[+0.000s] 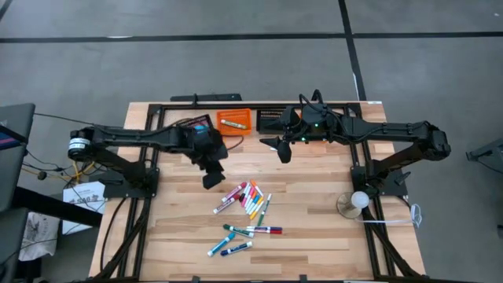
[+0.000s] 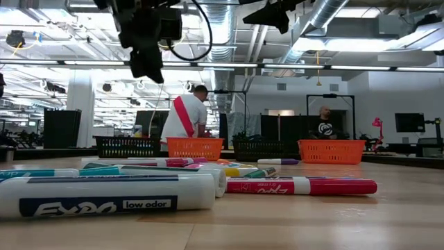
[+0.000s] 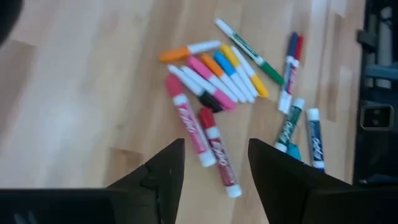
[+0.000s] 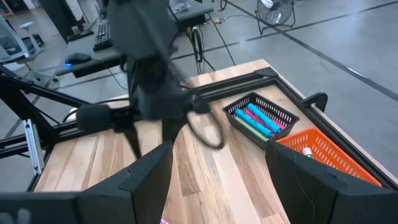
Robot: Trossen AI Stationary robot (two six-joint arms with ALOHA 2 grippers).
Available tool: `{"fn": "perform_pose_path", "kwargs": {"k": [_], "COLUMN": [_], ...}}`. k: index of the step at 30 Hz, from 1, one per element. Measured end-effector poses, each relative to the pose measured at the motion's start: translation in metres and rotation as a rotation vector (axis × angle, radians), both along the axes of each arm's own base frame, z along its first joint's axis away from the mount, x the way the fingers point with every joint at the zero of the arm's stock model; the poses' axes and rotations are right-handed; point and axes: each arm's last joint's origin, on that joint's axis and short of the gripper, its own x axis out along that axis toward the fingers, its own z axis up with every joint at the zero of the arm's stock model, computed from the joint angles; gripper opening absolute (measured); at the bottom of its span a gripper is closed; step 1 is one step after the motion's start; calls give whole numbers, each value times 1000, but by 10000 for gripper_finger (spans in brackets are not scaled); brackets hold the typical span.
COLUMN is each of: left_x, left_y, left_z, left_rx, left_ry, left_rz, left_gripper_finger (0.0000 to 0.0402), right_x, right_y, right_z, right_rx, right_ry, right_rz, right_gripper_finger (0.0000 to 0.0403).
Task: Pick & Place Markers
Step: Put the top pink marker pen into the left orange bin
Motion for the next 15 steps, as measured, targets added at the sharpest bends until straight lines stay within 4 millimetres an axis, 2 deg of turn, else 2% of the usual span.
{"fn": "perform_pose_path", "kwargs": {"k": [5, 10, 15], "left_x": [-1, -2, 14], "left_y": [-13, -15, -15], "left_z": [-17, -29, -47], "left_rx": [-32, -35, -23], "left_ry": [4, -8, -6], "left_rz": [-5, -7, -28], "left_gripper_finger": [176, 176, 176], "right_x": [0, 0, 0], "right_y": [0, 0, 0], "right_z": [0, 0, 0], "right_rx": [0, 0, 25], "right_ry": [0, 0, -4], "right_rz": [0, 1, -9], "right_gripper_finger": [249, 249, 249]}}
